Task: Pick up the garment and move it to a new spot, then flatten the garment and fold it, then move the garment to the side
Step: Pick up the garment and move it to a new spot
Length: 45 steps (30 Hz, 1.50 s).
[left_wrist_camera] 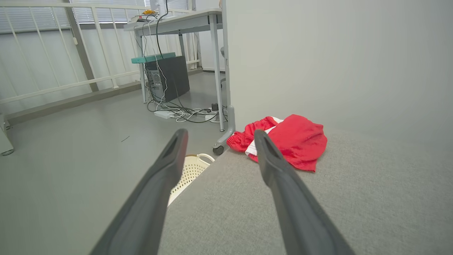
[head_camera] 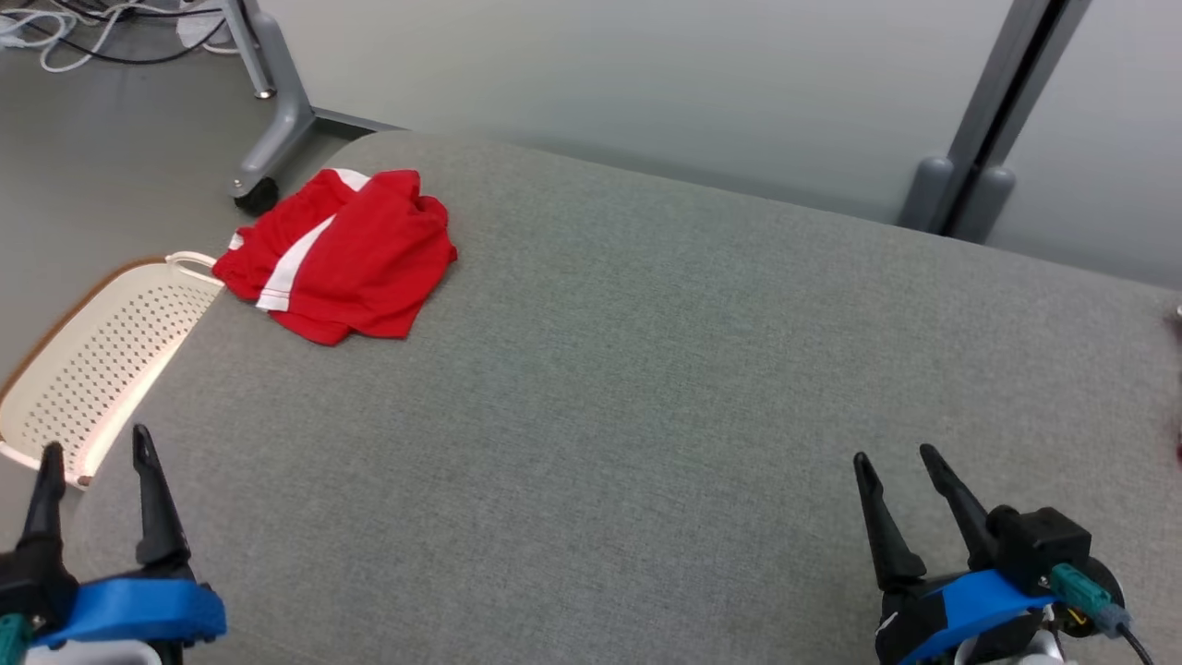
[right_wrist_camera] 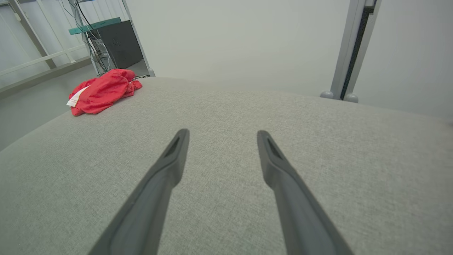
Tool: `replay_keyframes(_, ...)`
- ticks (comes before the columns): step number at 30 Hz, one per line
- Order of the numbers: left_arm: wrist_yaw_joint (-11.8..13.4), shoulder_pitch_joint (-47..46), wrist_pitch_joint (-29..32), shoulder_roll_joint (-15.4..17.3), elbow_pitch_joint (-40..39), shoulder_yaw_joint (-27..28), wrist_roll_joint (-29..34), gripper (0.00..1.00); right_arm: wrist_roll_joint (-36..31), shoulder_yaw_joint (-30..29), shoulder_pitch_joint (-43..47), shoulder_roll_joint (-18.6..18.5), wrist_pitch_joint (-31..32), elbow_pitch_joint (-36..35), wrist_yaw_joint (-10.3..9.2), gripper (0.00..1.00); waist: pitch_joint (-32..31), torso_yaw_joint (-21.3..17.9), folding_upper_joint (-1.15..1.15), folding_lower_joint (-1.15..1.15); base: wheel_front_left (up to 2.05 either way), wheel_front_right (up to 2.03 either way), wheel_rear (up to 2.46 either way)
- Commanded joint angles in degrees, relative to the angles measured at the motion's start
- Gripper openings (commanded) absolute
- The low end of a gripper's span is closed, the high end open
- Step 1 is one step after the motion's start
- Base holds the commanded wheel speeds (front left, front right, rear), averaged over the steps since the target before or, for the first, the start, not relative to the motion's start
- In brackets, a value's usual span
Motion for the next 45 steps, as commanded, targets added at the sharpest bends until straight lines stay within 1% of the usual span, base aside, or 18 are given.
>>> replay_keyframes(1,-0.6,-4.0,-0.3,0.9,0.8,0.6,-0.4,1.00,-1.2,-0.7,-1.3,-0.2,0.4,-1.2,0.00,1.00,1.4,-1.2,0.00,0.00,0.00,0.00,0.00)
replay_keyframes(3,-0.8,-7.2,-0.4,1.7,1.7,1.1,-0.7,1.00,-2.0,-1.3,-2.2,-0.2,1.0,-2.6,0.00,1.00,3.1,-2.6,0.00,0.00,0.00,0.00,0.00)
replay_keyframes(4,-1.3,-10.8,-0.4,2.8,3.2,1.6,-1.1,1.00,-3.0,-2.0,-2.9,-0.4,1.5,-4.0,0.00,1.00,5.0,-4.1,0.00,0.00,0.00,0.00,0.00)
replay_keyframes(6,-1.7,-14.7,-0.6,3.8,4.4,2.5,-1.7,1.00,-4.1,-2.2,-3.8,-1.2,2.3,-5.7,0.00,1.00,7.3,-6.0,0.00,0.00,0.00,0.00,0.00)
replay_keyframes(7,-1.7,-14.7,-0.6,3.8,4.4,2.5,-1.7,1.00,-4.1,-2.2,-3.8,-1.2,2.3,-5.7,0.00,1.00,7.3,-6.0,0.00,0.00,0.00,0.00,0.00)
replay_keyframes(12,-2.9,-24.0,-0.3,7.4,8.7,4.2,-2.8,1.00,-5.3,-3.6,-6.2,-3.2,4.2,-10.8,-0.01,1.00,13.2,-10.6,0.00,0.00,0.00,0.00,0.00)
replay_keyframes(14,-3.2,-27.5,-0.5,9.3,10.7,5.2,-3.1,1.00,-5.5,-4.6,-7.2,-4.0,5.0,-13.2,0.00,1.00,15.7,-12.4,0.00,0.00,0.00,0.00,0.00)
replay_keyframes(18,-4.7,-33.6,0.1,12.6,15.9,6.8,-4.7,1.00,-6.0,-6.2,-8.4,-5.4,6.4,-18.0,0.00,1.00,20.1,-15.5,0.00,0.00,0.00,0.00,0.00)
replay_keyframes(20,-5.7,-36.4,1.0,14.1,19.2,6.4,-4.8,1.00,-6.0,-7.4,-8.7,-6.1,7.0,-20.3,0.00,1.00,22.0,-16.5,0.00,0.00,0.00,0.00,0.00)
replay_keyframes(21,-6.6,-39.1,1.8,14.9,22.3,6.3,-5.3,1.00,-5.9,-8.2,-8.5,-6.4,7.6,-22.3,0.00,1.00,23.7,-17.2,0.00,0.00,0.00,0.00,0.00)
replay_keyframes(22,-6.6,-39.1,1.8,14.9,22.3,6.3,-5.3,1.00,-5.9,-8.2,-8.5,-6.4,7.6,-22.3,0.00,1.00,23.7,-17.2,0.00,0.00,0.00,0.00,0.00)
replay_keyframes(28,-9.1,-45.9,5.9,15.8,32.9,3.8,-5.4,1.00,-5.5,-9.3,-7.6,-6.7,9.0,-26.4,0.00,1.00,27.5,-18.0,0.00,0.00,0.00,0.00,0.00)
replay_keyframes(34,-11.8,-50.8,10.7,15.1,42.7,0.8,-6.0,1.00,-5.4,-9.6,-7.8,-7.3,10.0,-28.2,0.00,1.00,29.4,-18.3,0.00,0.00,0.00,0.00,0.00)
replay_keyframes(36,-12.6,-52.0,12.2,14.4,45.4,0.1,-6.8,1.00,-5.4,-9.7,-7.8,-7.5,10.1,-28.7,0.00,1.00,29.6,-18.3,0.00,0.00,0.00,0.00,0.00)
replay_keyframes(40,-13.5,-53.9,18.4,13.6,51.4,-1.9,-7.2,1.00,-5.6,-10.2,-7.5,-7.7,10.6,-29.3,0.00,1.00,29.9,-18.2,0.00,0.00,0.00,0.00,0.00)
replay_keyframes(45,-14.1,-55.4,25.5,12.3,57.2,-2.9,-9.2,1.00,-5.8,-9.7,-7.4,-7.7,11.0,-29.6,0.00,1.00,29.9,-18.1,0.00,0.00,0.00,0.00,0.00)
